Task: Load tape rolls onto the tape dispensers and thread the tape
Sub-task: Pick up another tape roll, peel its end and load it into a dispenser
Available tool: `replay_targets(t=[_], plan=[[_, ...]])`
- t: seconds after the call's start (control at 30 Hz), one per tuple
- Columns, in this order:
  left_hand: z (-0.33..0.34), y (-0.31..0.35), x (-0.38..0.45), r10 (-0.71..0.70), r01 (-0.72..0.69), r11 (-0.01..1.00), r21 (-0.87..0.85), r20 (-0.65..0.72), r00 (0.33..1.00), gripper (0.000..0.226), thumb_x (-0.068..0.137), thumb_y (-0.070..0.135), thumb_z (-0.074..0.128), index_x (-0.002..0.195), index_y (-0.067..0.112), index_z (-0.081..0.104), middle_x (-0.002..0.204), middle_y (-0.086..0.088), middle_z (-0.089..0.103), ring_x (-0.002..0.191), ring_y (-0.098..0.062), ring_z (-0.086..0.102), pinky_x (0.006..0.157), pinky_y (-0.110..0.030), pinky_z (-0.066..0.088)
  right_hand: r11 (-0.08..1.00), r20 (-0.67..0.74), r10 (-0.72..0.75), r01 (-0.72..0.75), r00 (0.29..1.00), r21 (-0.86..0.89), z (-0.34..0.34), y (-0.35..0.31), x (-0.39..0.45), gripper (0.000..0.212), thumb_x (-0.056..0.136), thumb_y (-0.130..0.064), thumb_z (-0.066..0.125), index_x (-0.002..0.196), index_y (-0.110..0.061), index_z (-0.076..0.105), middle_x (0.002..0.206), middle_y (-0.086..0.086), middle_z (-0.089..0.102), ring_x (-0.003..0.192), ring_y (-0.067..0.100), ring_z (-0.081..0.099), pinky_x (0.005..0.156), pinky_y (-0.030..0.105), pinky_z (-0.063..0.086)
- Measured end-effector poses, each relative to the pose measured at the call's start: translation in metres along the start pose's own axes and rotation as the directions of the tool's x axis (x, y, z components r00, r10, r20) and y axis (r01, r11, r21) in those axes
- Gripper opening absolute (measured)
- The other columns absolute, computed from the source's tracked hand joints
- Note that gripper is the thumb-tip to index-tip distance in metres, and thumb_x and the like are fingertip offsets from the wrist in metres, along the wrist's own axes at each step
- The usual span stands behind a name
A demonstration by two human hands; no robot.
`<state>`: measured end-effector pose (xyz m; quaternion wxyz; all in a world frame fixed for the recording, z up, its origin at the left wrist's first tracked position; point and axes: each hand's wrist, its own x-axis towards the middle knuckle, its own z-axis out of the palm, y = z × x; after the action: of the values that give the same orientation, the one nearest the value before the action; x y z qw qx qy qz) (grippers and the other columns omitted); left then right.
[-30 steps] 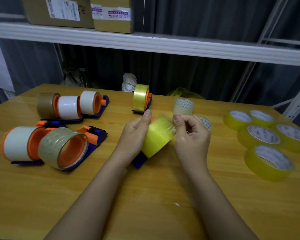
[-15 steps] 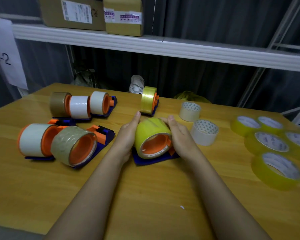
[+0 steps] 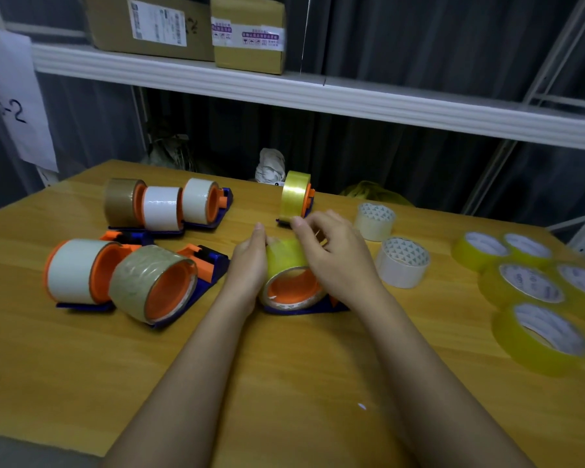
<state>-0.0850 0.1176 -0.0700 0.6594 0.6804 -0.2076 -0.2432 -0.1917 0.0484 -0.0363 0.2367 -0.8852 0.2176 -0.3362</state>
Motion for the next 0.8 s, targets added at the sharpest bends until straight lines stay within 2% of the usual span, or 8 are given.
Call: replay_targets(t=[0.07,0.13,0.2,0.23,0.33,0.4,0.63,0.8], plan=[[-0.001,-0.002,0.001,-0.003,0.003,0.999,0.033,0.008,1.0,0.045,0.102,0.049,0.026,0.105,0.021,0.062,0.094,-0.001,0.065,0.086,-0.014,0.06,0.076,-0.033,0.046,0.979,0.11,0.003,0.019,0.994,-0.202,0.002,-0.017,0.008,0.036,0.096,-0.051,0.044,0.085,-0.018,0.056,0.084,-0.006,0.051,0.085,0.014,0.047,0.067,0.028,0.033],[-0.002,-0.001,0.0,-0.026,0.026,0.999,0.029,-0.008,1.0,0.049,0.102,0.048,0.025,0.125,0.017,0.056,0.113,-0.002,0.06,0.106,-0.018,0.055,0.085,-0.034,0.042,0.935,0.183,0.077,-0.007,0.98,-0.356,0.003,-0.027,0.015,0.04,0.094,-0.056,0.042,0.093,-0.017,0.053,0.094,-0.002,0.053,0.09,0.019,0.049,0.067,0.03,0.035],[-0.002,0.0,0.0,-0.053,0.053,0.999,0.004,-0.015,0.998,0.05,0.102,0.047,0.024,0.123,0.015,0.057,0.117,-0.001,0.055,0.11,-0.018,0.051,0.088,-0.034,0.039,0.92,0.215,0.147,-0.054,0.966,-0.388,0.003,-0.034,0.019,0.045,0.095,-0.056,0.041,0.098,-0.013,0.055,0.1,0.004,0.054,0.094,0.024,0.051,0.067,0.033,0.036],[-0.002,0.001,0.0,-0.068,0.068,0.998,-0.005,-0.014,0.998,0.049,0.103,0.046,0.024,0.115,0.017,0.061,0.116,-0.001,0.057,0.11,-0.019,0.051,0.087,-0.034,0.039,0.922,0.237,0.164,-0.063,0.958,-0.382,0.004,-0.037,0.019,0.045,0.095,-0.055,0.042,0.096,-0.012,0.056,0.099,0.005,0.055,0.094,0.025,0.052,0.067,0.034,0.037],[-0.002,0.0,-0.001,-0.045,0.044,0.999,-0.028,-0.017,0.999,0.047,0.102,0.046,0.025,0.083,0.024,0.061,0.085,0.005,0.058,0.09,-0.014,0.052,0.077,-0.032,0.038,0.913,0.304,0.182,-0.046,0.935,-0.405,0.005,-0.044,0.02,0.035,0.094,-0.046,0.051,0.094,-0.012,0.059,0.096,0.006,0.056,0.095,0.025,0.052,0.068,0.035,0.044],[-0.001,-0.001,-0.002,0.004,-0.004,1.0,-0.02,-0.007,1.0,0.047,0.103,0.045,0.024,0.078,0.025,0.058,0.081,0.009,0.056,0.082,-0.007,0.049,0.076,-0.03,0.036,0.901,0.324,0.207,-0.051,0.923,-0.431,0.002,-0.049,0.021,0.027,0.094,-0.039,0.056,0.099,-0.013,0.06,0.099,0.005,0.058,0.095,0.024,0.053,0.072,0.037,0.049],[0.002,-0.004,-0.002,0.092,-0.092,0.995,0.025,-0.03,0.995,0.052,0.102,0.045,0.022,0.092,0.015,0.063,0.097,-0.003,0.063,0.088,-0.011,0.054,0.063,-0.025,0.036,0.916,0.329,0.307,-0.183,0.893,-0.358,-0.01,-0.057,0.021,0.027,0.091,-0.029,0.065,0.108,-0.009,0.065,0.101,0.008,0.064,0.094,0.024,0.06,0.083,0.041,0.054],[0.005,-0.004,-0.005,0.165,-0.163,0.986,0.04,-0.047,0.985,0.052,0.103,0.042,0.023,0.1,0.01,0.064,0.087,0.007,0.057,0.08,0.003,0.048,0.06,-0.02,0.033,0.923,0.368,0.373,-0.298,0.852,-0.244,-0.018,-0.06,0.022,0.032,0.09,-0.021,0.064,0.114,0.0,0.065,0.107,0.018,0.064,0.097,0.032,0.061,0.079,0.044,0.053]])
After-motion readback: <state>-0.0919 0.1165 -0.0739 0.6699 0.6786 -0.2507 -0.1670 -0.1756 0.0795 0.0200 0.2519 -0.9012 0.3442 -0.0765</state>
